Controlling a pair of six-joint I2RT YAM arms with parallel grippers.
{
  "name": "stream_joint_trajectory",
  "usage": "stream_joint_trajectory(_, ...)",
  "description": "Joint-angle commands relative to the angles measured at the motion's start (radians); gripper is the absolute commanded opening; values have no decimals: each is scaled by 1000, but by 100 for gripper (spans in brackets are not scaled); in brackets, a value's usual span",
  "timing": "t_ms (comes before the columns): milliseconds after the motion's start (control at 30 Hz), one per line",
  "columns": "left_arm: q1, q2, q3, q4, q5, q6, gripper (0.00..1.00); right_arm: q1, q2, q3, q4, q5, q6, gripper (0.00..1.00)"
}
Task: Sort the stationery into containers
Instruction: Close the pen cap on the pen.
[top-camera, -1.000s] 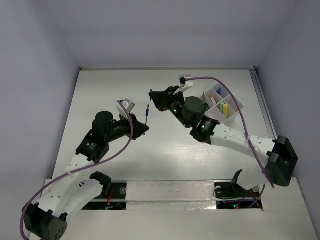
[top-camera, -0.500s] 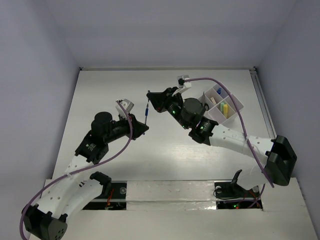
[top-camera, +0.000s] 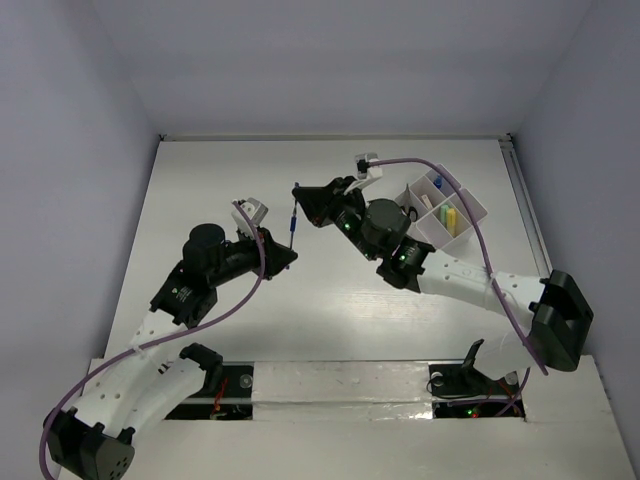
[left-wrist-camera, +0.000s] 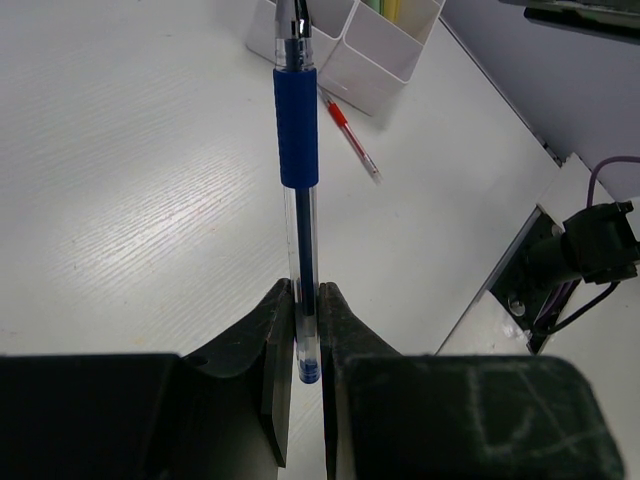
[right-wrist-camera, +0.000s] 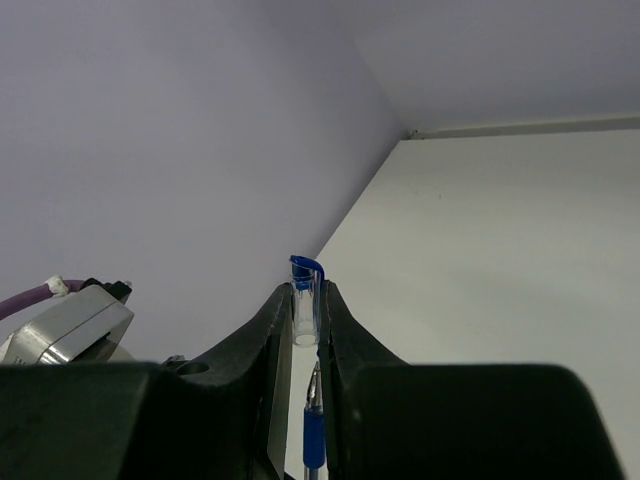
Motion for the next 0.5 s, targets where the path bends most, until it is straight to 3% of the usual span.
stream_joint_trajectory(0, -5, -19, 49, 44, -2, 14, 0, 12, 7, -23, 80, -5, 18, 0)
stream_joint_trajectory(467, -5, -22, 52, 36, -30, 16, 0, 41, -3, -86, 134, 4, 43, 0)
